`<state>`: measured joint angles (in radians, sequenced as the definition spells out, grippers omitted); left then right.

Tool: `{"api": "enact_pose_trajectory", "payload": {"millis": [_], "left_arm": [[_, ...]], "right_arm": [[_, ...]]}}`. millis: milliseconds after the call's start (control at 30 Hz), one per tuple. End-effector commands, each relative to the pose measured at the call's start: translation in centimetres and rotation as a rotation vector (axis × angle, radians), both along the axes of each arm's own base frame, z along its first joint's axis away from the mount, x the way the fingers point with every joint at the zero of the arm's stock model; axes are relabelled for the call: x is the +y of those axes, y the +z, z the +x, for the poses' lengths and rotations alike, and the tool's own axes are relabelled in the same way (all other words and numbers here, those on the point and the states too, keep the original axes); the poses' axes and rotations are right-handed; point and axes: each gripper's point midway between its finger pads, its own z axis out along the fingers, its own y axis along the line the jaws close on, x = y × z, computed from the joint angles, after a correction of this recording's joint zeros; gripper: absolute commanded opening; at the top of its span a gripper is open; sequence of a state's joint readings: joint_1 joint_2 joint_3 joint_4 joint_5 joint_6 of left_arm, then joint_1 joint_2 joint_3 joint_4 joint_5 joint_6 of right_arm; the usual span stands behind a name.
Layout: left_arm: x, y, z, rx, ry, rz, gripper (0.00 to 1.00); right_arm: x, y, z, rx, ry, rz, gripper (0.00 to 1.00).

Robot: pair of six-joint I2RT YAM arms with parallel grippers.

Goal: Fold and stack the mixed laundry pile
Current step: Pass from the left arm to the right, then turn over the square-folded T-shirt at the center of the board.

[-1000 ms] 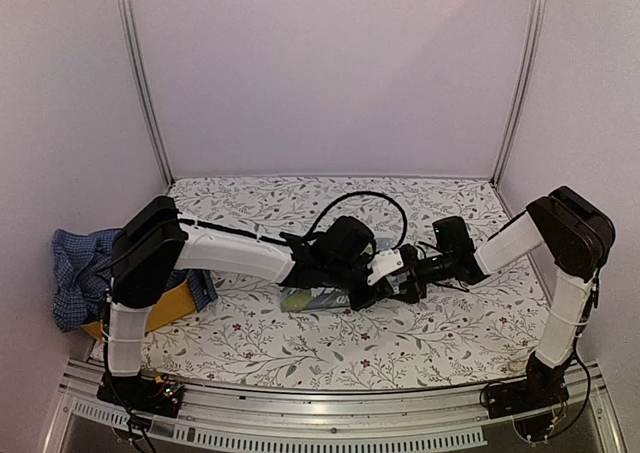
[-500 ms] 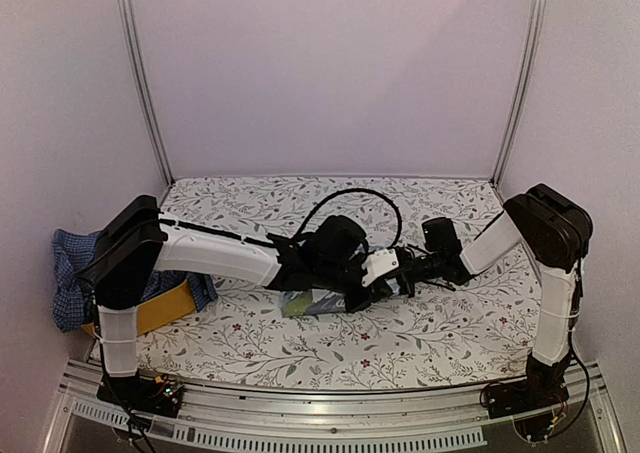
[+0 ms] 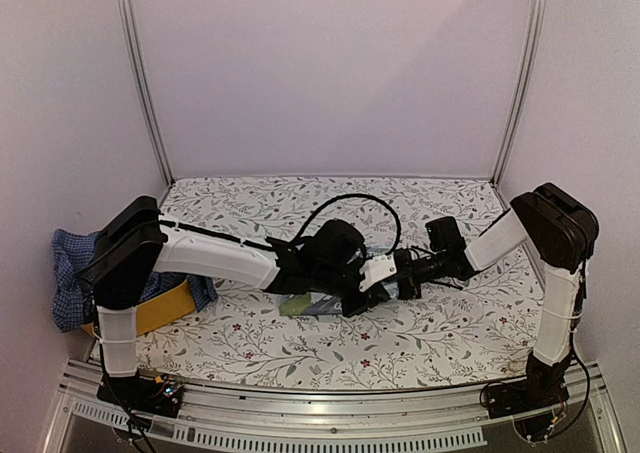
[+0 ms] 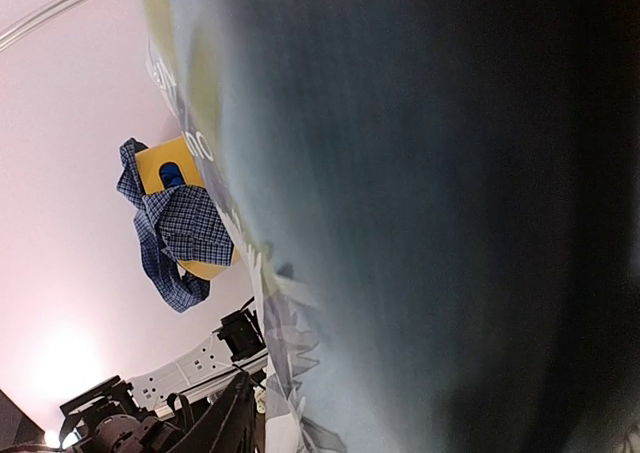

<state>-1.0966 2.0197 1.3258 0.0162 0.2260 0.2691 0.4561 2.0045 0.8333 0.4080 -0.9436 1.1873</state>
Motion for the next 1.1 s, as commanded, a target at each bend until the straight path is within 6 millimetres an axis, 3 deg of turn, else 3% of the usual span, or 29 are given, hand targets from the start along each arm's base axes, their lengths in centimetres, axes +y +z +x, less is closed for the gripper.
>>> {"api": "enact_pose_trajectory", "payload": {"millis": [0,67,133,200,367,433,533,700,867,967,1067], "left_arm": [[-0.3,1.2,-0.9,-0.027,-0.035,-0.017,0.0],[-0.2,1.1,-0.8,-0.028,-0.033,-0.013,0.0],[-0.3,1.3,-0.8,-0.026,-0.03,-0.017,0.02],[-0.6,1.8,-0.5,-0.023,-0.01,-0.023,0.22],[1.1,2.3,0.5,0.008,0.101,0.038,0.79],[2.0,2.8,1.3,0.032,0.151,0.041,0.92],[3.6,3.2,2.6,0.088,0.218,0.038,0.99],[5.5,3.0,4.5,0.133,0.304,0.053,1.0],[6.1,2.8,5.5,0.142,0.335,0.078,1.0],[6.5,2.7,5.9,0.153,0.345,0.084,1.0],[7.3,2.2,6.5,0.152,0.368,0.105,1.0]], "right_arm": [[-0.6,-0.5,-1.2,0.069,0.016,-0.028,0.43],[-0.7,-0.4,-1.2,0.073,0.014,-0.04,0.35],[-0.9,-0.5,-1.0,0.07,0.011,-0.061,0.12],[-1.2,-0.6,-0.8,0.064,0.008,-0.087,0.01],[-4.1,0.3,-0.8,0.067,0.014,-0.213,0.0],[-6.0,1.3,-0.5,0.011,0.041,-0.295,0.0],[-8.9,2.5,0.2,-0.054,0.093,-0.425,0.0],[-13.5,2.9,1.5,-0.126,0.23,-0.603,0.0],[-18.6,2.8,3.3,-0.153,0.333,-0.891,0.0],[-21.8,4.4,4.8,-0.172,0.283,-0.996,0.0],[-26.9,6.9,5.7,-0.184,0.201,-1.163,0.0]]}}
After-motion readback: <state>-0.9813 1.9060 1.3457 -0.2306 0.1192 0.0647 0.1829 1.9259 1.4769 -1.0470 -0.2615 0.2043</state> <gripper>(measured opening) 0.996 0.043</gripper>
